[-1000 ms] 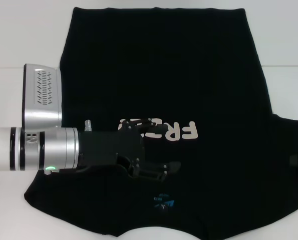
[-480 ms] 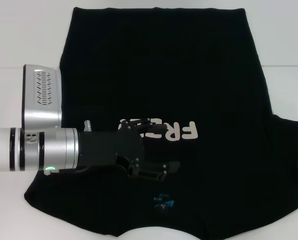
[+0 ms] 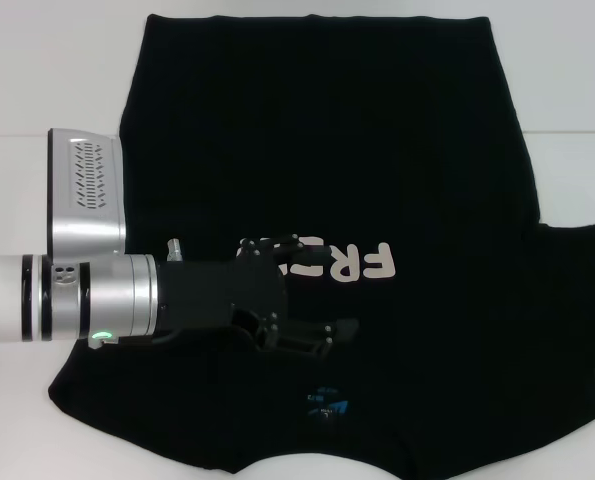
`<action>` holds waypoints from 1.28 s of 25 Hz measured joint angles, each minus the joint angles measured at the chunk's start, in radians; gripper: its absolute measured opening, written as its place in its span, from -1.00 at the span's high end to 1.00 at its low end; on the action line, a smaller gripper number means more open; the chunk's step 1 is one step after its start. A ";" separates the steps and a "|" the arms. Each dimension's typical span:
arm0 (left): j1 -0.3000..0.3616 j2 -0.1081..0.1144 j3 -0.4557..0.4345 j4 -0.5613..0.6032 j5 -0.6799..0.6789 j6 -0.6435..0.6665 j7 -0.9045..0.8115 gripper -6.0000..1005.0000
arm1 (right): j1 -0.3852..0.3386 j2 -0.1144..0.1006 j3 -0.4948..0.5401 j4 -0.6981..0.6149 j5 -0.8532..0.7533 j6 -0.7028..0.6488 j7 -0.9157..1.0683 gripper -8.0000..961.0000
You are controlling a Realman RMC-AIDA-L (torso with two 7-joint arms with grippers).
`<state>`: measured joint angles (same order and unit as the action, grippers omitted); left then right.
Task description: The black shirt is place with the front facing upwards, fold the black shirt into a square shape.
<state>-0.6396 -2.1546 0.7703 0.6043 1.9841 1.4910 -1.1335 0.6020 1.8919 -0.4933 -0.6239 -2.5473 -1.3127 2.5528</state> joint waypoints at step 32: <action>0.023 -0.004 -0.015 -0.013 -0.052 -0.023 -0.038 -0.88 | 0.131 0.064 -0.051 -0.142 0.101 -0.047 -0.203 0.98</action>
<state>-0.6162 -2.1581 0.7551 0.5918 1.9323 1.4685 -1.1718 0.7329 1.9555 -0.5447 -0.7664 -2.4459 -1.3601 2.3495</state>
